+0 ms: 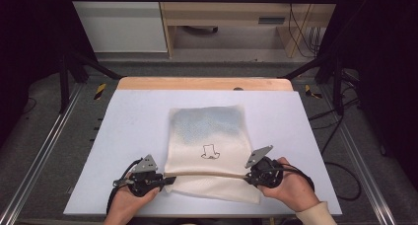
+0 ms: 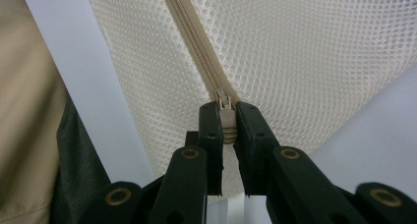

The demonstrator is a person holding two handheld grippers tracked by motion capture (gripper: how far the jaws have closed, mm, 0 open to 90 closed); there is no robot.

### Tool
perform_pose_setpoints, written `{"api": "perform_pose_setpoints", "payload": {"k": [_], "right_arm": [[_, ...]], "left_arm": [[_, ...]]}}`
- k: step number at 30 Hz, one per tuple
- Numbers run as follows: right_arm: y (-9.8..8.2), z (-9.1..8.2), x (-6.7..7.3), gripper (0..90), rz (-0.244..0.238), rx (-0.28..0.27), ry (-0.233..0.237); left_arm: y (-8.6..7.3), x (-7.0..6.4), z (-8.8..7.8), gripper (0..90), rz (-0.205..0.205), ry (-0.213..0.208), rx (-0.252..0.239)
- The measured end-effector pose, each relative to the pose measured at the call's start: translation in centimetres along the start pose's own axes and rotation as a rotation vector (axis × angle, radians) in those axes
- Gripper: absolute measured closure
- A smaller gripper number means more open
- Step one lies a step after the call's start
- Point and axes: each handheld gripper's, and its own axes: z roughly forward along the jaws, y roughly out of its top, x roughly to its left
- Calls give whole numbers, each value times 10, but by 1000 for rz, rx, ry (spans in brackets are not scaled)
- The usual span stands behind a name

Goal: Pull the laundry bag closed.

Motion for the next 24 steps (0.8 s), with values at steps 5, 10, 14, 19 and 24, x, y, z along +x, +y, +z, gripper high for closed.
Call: {"api": "perform_pose_setpoints", "payload": {"k": [5, 10, 14, 19, 24], "right_arm": [[-1, 0, -1, 822, -7, -3, -1], [-3, -1, -1, 822, 4, -3, -5], [-5, -2, -2, 822, 7, -4, -1], [-7, -2, -3, 822, 12, -5, -2], [-9, -3, -4, 823, 17, -11, 0]], "left_arm": [[0, 0, 0, 825, -2, -2, 1], [0, 0, -1, 825, 0, -2, 2], [0, 1, -1, 825, -2, -2, 0], [0, 0, -1, 825, -2, -2, 0], [1, 0, -1, 825, 0, -2, -2]]}}
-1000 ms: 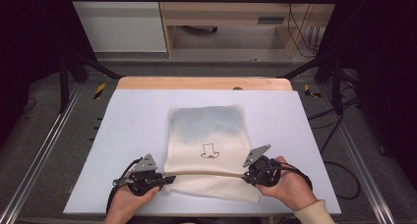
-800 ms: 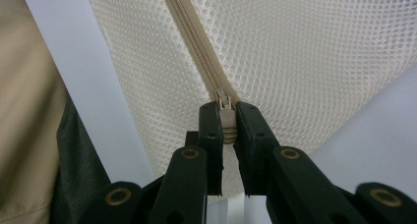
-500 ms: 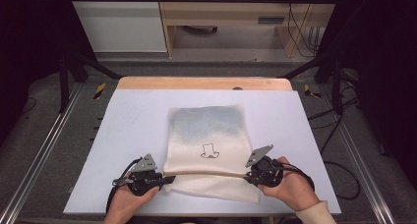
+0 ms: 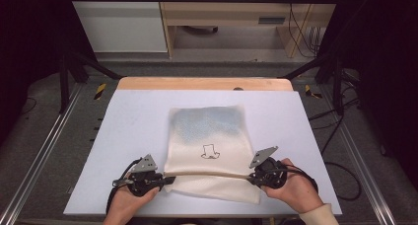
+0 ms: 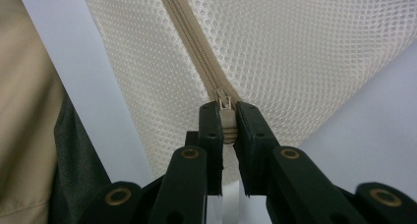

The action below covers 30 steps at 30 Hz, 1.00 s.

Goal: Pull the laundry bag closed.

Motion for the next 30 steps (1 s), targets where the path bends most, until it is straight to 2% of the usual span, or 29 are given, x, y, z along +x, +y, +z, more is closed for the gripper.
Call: {"api": "perform_pose_setpoints", "payload": {"k": [30], "right_arm": [[-11, -1, -6, 822, 34, 0, -5]], "left_arm": [[0, 0, -1, 825, 4, 10, -2]]}}
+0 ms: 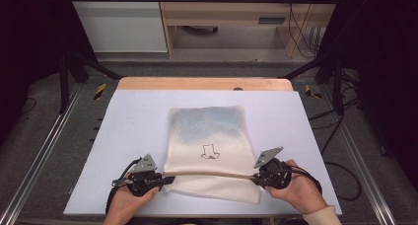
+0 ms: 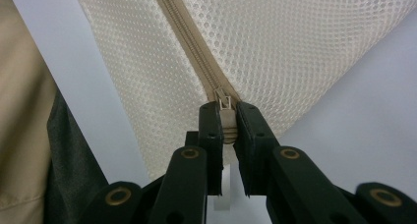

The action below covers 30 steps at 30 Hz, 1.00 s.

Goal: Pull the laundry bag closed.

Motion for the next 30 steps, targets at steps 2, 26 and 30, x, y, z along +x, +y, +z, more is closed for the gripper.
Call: {"api": "perform_pose_setpoints", "payload": {"k": [2, 26, 30], "right_arm": [[-1, 1, 0, 822, 0, -2, 1], [-11, 7, -4, 822, 30, 1, 12], [-12, 8, -4, 822, 35, 0, 12]], "left_arm": [[0, 0, 0, 825, -3, -2, 0], [1, -1, -1, 826, 3, -3, -2], [1, -1, -1, 826, 3, -3, -3]]}}
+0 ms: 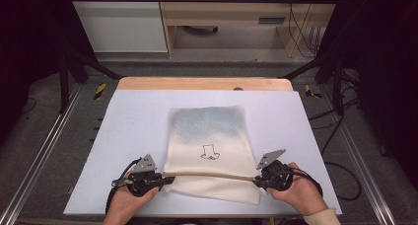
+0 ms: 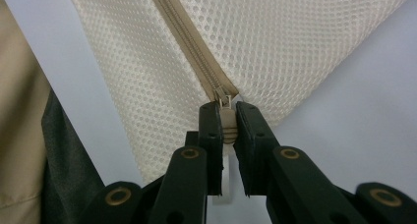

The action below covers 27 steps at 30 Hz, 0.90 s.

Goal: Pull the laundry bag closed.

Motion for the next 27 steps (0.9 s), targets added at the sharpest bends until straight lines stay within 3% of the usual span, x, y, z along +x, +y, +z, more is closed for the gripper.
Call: {"api": "perform_pose_setpoints", "payload": {"k": [27], "right_arm": [[-3, 1, 0, 822, 6, 0, -5]], "left_arm": [[-2, 1, 1, 825, 0, -7, 14]]}}
